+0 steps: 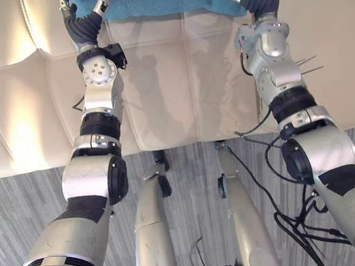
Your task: Pick up cushions and gather them together orderly.
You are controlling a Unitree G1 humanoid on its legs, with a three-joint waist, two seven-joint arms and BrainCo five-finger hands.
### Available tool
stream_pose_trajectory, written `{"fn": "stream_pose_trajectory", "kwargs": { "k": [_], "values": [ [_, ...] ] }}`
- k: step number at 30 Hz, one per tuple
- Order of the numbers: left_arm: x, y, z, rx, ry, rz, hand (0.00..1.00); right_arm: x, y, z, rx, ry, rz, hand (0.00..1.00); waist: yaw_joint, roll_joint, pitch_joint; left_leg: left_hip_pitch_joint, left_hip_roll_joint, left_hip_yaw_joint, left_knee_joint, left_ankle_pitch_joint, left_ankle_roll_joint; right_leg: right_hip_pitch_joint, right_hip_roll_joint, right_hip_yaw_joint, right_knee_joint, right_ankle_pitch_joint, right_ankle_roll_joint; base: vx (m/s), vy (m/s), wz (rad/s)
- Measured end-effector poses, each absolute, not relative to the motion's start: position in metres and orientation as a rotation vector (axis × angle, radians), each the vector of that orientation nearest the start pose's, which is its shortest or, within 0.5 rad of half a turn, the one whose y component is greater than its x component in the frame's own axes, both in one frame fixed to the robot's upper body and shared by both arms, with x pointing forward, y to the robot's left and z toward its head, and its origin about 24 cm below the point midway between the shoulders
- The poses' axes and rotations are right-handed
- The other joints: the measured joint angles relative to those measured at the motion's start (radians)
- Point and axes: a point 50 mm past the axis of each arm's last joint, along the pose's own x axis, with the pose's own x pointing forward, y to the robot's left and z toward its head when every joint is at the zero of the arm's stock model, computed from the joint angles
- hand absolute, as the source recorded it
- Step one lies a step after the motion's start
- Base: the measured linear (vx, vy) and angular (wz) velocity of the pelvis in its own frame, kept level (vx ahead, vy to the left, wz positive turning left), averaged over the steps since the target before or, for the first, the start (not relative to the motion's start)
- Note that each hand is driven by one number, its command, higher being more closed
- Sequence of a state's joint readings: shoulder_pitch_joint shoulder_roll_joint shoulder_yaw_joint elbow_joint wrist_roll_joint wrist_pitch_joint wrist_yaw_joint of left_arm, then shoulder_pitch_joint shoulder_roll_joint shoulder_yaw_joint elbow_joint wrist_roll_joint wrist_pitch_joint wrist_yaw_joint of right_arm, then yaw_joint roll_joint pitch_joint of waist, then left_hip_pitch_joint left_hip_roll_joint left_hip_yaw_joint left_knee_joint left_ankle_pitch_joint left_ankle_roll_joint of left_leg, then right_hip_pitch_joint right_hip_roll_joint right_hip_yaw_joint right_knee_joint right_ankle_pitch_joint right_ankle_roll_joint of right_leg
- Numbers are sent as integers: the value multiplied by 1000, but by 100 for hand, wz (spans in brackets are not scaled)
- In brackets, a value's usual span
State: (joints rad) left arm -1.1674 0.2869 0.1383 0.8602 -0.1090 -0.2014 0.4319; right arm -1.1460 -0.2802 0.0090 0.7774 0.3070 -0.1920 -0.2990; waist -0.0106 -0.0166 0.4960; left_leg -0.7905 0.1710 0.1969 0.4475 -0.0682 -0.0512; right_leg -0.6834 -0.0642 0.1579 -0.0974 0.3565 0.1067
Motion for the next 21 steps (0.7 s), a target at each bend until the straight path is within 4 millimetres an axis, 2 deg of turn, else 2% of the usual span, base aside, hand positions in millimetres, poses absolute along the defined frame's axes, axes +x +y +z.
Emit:
{"fn": "stream_pose_trajectory", "kwargs": {
  "k": [4,7,9,10,11,12,13,15,16,17,18,19,21],
  "values": [
    [384,209,263,-40,-615,448,0,384,-168,251,79,-587,-178,0,12,0,0,55,3,-2,-36,14,-21,36,11,1,0,-12,-10,-37,-68,-4],
    [361,212,235,-7,-660,415,0,359,-181,211,-13,-576,-179,0,25,1,0,131,6,-8,-64,19,-30,103,19,-14,0,-34,-17,-11,-79,4],
    [343,213,190,41,-589,356,0,333,-190,160,-106,-481,-160,0,27,2,-2,206,19,-15,-67,12,-40,188,29,-37,0,-49,-31,26,-74,14],
    [337,214,174,51,-551,339,0,324,-193,146,-117,-447,-156,0,27,2,-2,227,20,-18,-68,9,-43,210,31,-44,1,-57,-35,46,-65,15],
    [325,214,145,60,-471,308,0,309,-197,119,-150,-370,-140,0,27,4,-20,257,20,-22,-73,2,-45,235,33,-50,12,-79,-34,57,-61,11],
    [310,213,106,69,-348,273,0,291,-201,86,-177,-259,-121,0,27,3,-74,269,17,-20,-86,-5,-45,238,32,-51,20,-100,-33,60,-61,7],
    [301,213,88,72,-288,255,0,282,-203,70,-194,-202,-110,0,28,4,-97,280,16,-18,-93,-8,-42,242,31,-51,27,-110,-39,113,-64,1],
    [264,215,27,82,-65,208,0,248,-209,14,-233,23,-77,0,28,7,-133,377,12,-12,-117,-22,-45,314,30,-52,49,-146,-42,122,-50,-3],
    [254,216,11,82,-1,204,0,238,-212,-1,-237,91,-75,0,27,8,-154,396,10,-11,-123,-26,-47,326,29,-52,58,-158,-37,69,-26,-1],
    [234,221,-17,86,127,201,0,217,-219,-31,-255,230,-77,0,25,10,-197,436,4,-11,-140,-32,-48,351,28,-53,72,-179,-34,84,-22,1],
    [224,223,-30,89,186,196,0,206,-224,-43,-263,296,-77,0,24,11,-217,454,1,-11,-148,-37,-48,363,28,-54,80,-189,-34,105,-22,5],
    [207,227,-51,93,295,193,0,185,-233,-65,-263,415,-90,0,22,16,-246,492,-3,-9,-161,-44,-45,395,27,-57,84,-205,-32,100,-15,2],
    [184,234,-76,95,433,201,0,159,-243,-90,-265,568,-110,0,17,18,-278,548,-12,-5,-176,-54,-45,441,19,-56,85,-219,-31,67,20,-2]
  ]
}}
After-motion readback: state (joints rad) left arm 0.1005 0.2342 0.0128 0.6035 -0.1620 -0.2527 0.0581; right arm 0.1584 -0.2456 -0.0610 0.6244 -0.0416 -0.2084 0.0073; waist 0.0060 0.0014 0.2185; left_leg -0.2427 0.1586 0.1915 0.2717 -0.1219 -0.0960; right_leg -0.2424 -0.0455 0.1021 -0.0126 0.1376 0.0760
